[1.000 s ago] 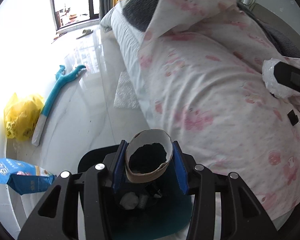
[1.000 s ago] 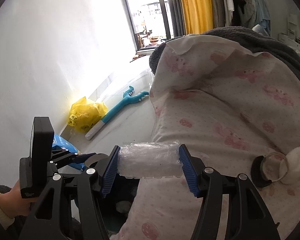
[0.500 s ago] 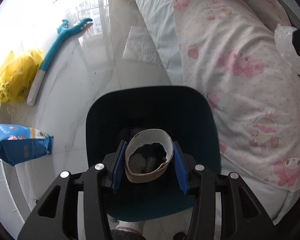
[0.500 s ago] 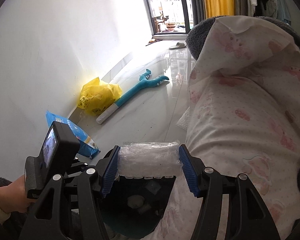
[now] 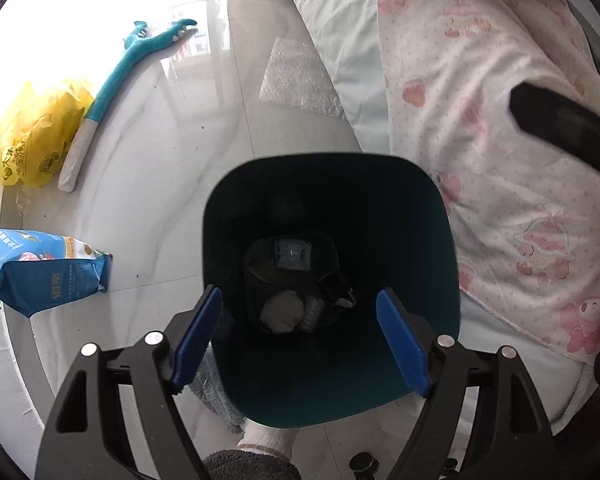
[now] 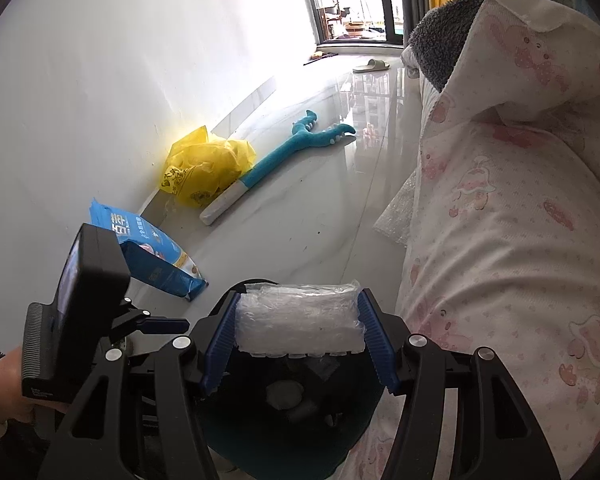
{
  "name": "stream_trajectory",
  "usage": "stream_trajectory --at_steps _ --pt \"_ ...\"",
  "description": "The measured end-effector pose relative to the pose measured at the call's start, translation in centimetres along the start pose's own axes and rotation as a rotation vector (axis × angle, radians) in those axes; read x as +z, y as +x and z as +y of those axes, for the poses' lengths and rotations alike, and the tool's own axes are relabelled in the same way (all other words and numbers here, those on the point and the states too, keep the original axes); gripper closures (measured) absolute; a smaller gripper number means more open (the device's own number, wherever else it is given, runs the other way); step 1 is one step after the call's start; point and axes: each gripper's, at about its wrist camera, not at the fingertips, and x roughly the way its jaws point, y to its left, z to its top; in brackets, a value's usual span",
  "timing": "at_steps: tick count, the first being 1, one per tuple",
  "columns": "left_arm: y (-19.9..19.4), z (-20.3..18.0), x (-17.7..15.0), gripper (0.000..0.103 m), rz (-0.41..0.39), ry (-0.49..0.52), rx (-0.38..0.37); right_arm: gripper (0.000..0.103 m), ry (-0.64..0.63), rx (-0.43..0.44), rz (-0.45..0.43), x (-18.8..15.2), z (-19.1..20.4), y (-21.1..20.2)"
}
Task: Collect trash
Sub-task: 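Open the left tool to drop the tube while the right tool releases the plastic bag, then move both tools back to the black curved clips on the duvet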
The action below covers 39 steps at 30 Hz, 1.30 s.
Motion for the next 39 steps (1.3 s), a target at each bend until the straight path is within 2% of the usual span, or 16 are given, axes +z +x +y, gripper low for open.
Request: stream_trajectory --at_steps 4,9,16,25,32,34,36,39 --pt "-2.3 0.1 0.1 0.017 -0.082 0.012 0.0 0.043 -0.007 -0.013 0.026 -0.1 0.7 1.5" --pt "-5.9 -0.3 0.2 0.016 -0.225 0.05 0.065 0.043 0.004 -0.021 0.071 -0.7 0.9 3.5" --pt "-10.3 -0.1 -0.1 0.016 -0.41 0.018 0.016 0.043 0.06 -0.006 0.152 -2.5 1.4 7.3" --pt "-15.1 0.5 0.2 0.016 -0.613 -0.021 -0.022 0.043 0.013 -0.037 0.241 -3.9 3.1 9.8" --pt "-16.9 1.2 1.0 0.015 -0.676 -0.06 -0.027 0.042 0.003 -0.079 0.328 -5.5 2.8 11.2" --pt "-17.4 1.6 1.1 0.015 -0.69 -0.075 -0.032 0.04 0.003 -0.081 0.327 -5.6 2.8 11.0" --pt "-18.1 1.7 1.3 0.015 -0.707 -0.084 -0.041 0.033 0.0 -0.069 0.312 -5.4 3.0 10.4" --pt "-18.7 1.4 1.5 0.015 -0.727 -0.077 -0.026 0.027 -0.016 -0.062 0.292 -5.3 3.2 9.3"
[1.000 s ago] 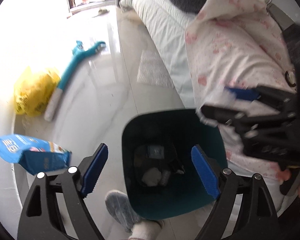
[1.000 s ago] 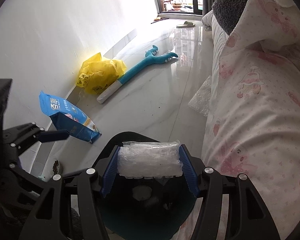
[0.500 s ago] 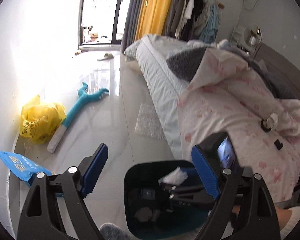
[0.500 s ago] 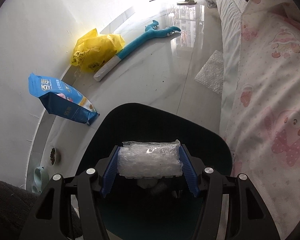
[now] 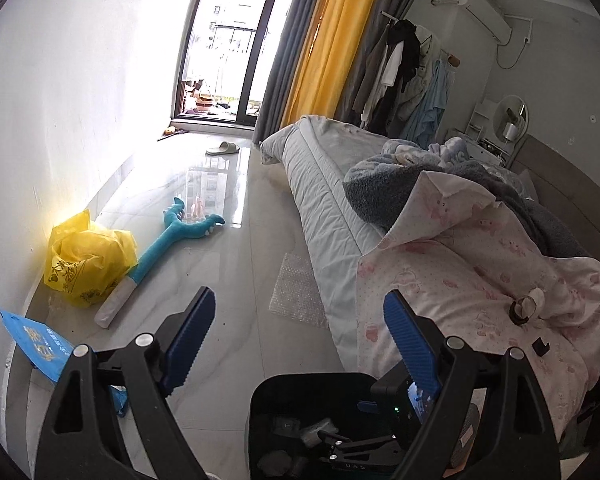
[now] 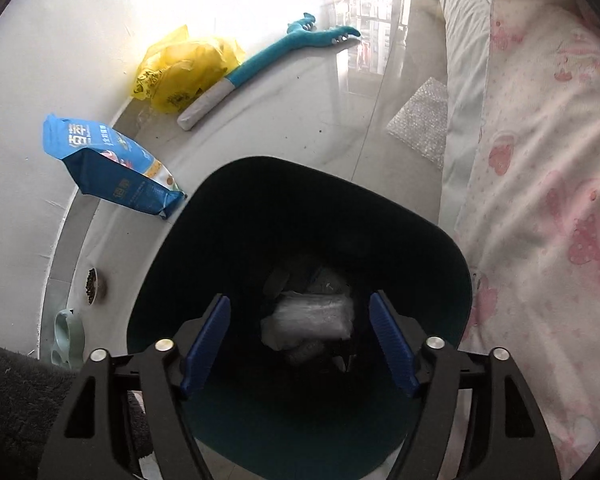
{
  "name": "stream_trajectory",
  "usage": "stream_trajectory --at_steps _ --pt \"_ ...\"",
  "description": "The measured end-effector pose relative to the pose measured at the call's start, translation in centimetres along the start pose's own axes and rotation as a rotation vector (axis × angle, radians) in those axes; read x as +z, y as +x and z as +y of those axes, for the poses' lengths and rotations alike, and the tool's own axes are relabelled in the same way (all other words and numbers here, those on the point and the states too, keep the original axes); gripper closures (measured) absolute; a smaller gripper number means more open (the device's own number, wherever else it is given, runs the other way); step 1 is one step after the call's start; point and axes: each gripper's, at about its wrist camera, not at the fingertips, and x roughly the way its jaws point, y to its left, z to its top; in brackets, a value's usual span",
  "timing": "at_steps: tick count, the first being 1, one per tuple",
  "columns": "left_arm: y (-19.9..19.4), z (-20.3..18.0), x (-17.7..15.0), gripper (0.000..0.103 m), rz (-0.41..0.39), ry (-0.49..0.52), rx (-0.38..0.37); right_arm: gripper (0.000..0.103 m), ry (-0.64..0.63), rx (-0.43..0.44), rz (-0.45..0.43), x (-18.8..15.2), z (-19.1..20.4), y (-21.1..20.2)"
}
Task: Collect trash
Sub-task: 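Move both tools back to the black curved clips on the duvet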
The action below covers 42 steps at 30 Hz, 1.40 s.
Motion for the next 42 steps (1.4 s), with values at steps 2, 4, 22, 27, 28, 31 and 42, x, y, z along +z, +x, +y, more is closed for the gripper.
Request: stream_trajectory --at_steps 2,4,22,27,28,31,42 --pt "-0.2 -0.4 0.4 0.015 -0.013 0.01 0.012 0.027 0.002 0.006 -0.007 -0.1 0.0 -0.6" --pt "-0.3 -0.8 0.8 0.015 -0.027 0.001 0.004 0.027 0.002 0.017 -0.016 -0.3 -0.1 -1.3" --pt "0.7 -8.5 2.0 0.01 -0.092 0.023 -0.043 0.027 -0.02 0.005 -0.329 -2.0 -3.8 -13.5" --pt "2.0 -10.4 1.8 0.01 -0.069 0.021 -0.062 0.025 0.022 -0.019 -0.369 -3.2 -6.9 -15.6" --pt "2.2 -10.7 1.7 0.01 -0.064 0.02 -0.07 0.025 0.029 -0.024 -0.377 -3.4 -7.4 -15.9" --pt "2.6 -12.0 1.5 0.01 -0.057 0.024 -0.087 0.025 0.048 -0.054 -0.402 -4.1 -9.1 -17.2" --pt "4.5 -16.2 0.7 0.01 -0.01 0.066 -0.124 0.025 0.086 -0.182 -0.429 -7.4 -14.6 -19.5"
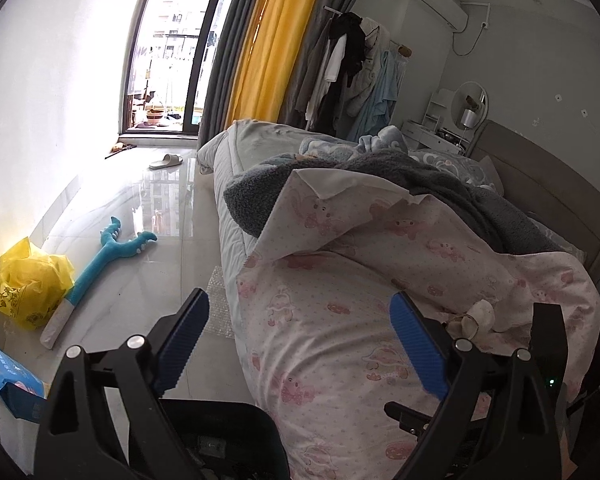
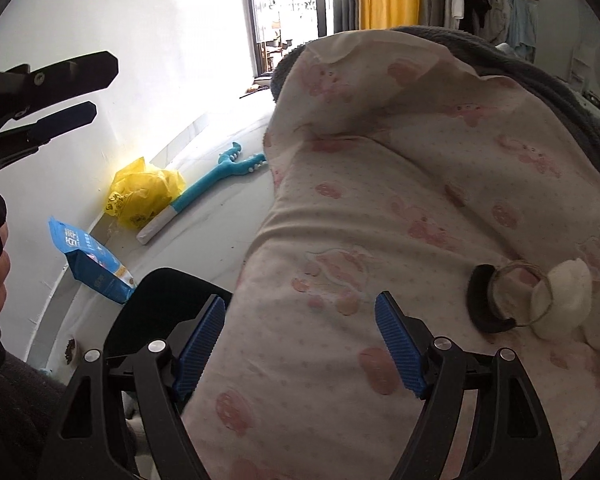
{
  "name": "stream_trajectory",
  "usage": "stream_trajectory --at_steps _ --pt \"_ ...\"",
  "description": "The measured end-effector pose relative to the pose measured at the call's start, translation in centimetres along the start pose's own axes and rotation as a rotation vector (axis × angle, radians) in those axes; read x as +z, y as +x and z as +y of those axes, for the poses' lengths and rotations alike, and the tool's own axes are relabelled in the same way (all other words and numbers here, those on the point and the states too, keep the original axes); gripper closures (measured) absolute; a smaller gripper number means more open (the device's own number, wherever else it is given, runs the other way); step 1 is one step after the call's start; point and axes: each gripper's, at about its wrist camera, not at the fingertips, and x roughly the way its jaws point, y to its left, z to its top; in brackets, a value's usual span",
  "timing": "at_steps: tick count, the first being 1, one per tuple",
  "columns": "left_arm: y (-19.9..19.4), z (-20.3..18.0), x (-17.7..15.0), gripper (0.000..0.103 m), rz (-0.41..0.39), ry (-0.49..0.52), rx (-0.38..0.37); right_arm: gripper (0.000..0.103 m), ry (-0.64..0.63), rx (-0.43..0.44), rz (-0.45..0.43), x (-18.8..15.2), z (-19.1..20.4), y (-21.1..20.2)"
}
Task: Collect trash
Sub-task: 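Move both tools back to the black curved clips on the duvet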
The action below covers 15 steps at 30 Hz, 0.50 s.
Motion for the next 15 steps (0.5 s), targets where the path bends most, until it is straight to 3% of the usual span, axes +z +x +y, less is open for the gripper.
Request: stream_trajectory --at_steps 15 --pt "3.5 -5.4 -1.4 0.009 0.053 0.066 -0.044 0.025 0.1 -0.07 -0.003 -3.4 -7.2 -2.7"
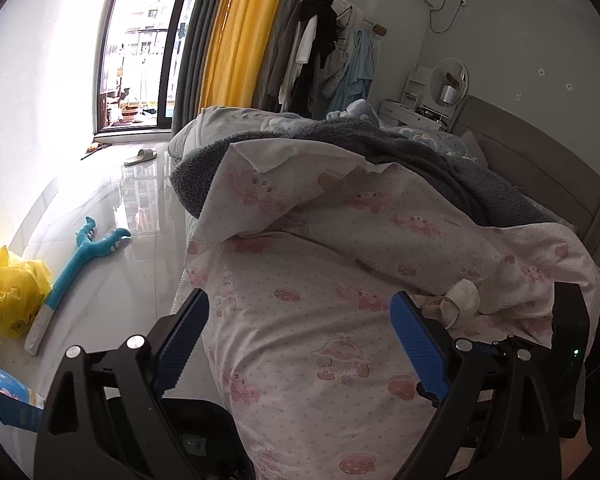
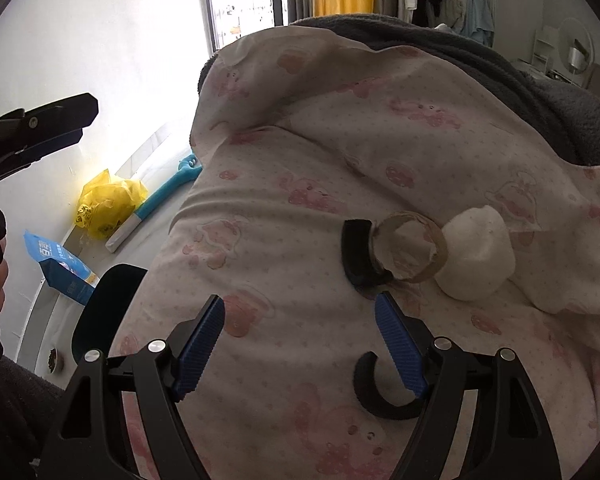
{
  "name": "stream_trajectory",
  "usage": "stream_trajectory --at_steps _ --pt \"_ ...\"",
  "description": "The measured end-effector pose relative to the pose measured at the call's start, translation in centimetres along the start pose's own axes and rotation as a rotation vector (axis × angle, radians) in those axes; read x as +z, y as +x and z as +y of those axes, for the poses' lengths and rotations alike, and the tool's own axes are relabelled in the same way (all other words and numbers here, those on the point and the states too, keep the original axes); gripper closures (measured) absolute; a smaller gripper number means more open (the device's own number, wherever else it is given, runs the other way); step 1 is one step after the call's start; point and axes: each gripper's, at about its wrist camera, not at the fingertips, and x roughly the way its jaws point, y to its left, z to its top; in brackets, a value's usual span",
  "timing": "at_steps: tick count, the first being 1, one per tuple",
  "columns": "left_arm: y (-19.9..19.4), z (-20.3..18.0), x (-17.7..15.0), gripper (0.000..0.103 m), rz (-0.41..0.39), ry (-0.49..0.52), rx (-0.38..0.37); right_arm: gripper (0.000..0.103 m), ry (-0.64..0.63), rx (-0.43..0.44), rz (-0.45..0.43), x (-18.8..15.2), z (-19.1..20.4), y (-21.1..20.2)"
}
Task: Collect trash
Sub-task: 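Move both tools back to the black curved clips on the duvet, then grasp a black curved clip with the right tool while the left tool grasps another black clip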
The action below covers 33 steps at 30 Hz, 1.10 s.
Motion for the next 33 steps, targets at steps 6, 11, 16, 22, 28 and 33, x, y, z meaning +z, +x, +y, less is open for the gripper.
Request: stream_trajectory --at_steps 6,11,16,22,28,33 --pt "1.5 -1.8 -0.5 0.009 0.025 0.024 -0.006 0.025 0.05 -0.004 0.002 -1.0 -2.7 -0.7" --pt "2.6 -3.2 -1.0 0.009 0.042 0.047 -0.012 0.025 0.074 0.017 0.016 -2.1 -4.5 -0.6" --pt "3.6 -4.5 -1.2 0.009 0.05 0.062 -0.009 0.036 0.083 0.06 0.033 -3.1 -5.2 -0.3" --pt "4.6 -6.4 -1.8 0.009 0.06 0.107 -0.021 0.056 0.061 0.088 0.019 -3.5 -5.5 -0.7" --pt "5.4 -8.7 -2.2 0.009 0.053 0.177 -0.033 0.062 0.034 0.075 -0.003 -3.3 -5.9 -1.6" --pt "6.1 -11.2 -2.3 0.009 0.031 0.309 -0.046 0.062 0.06 0.074 -0.054 -3.1 -7.4 -3.8"
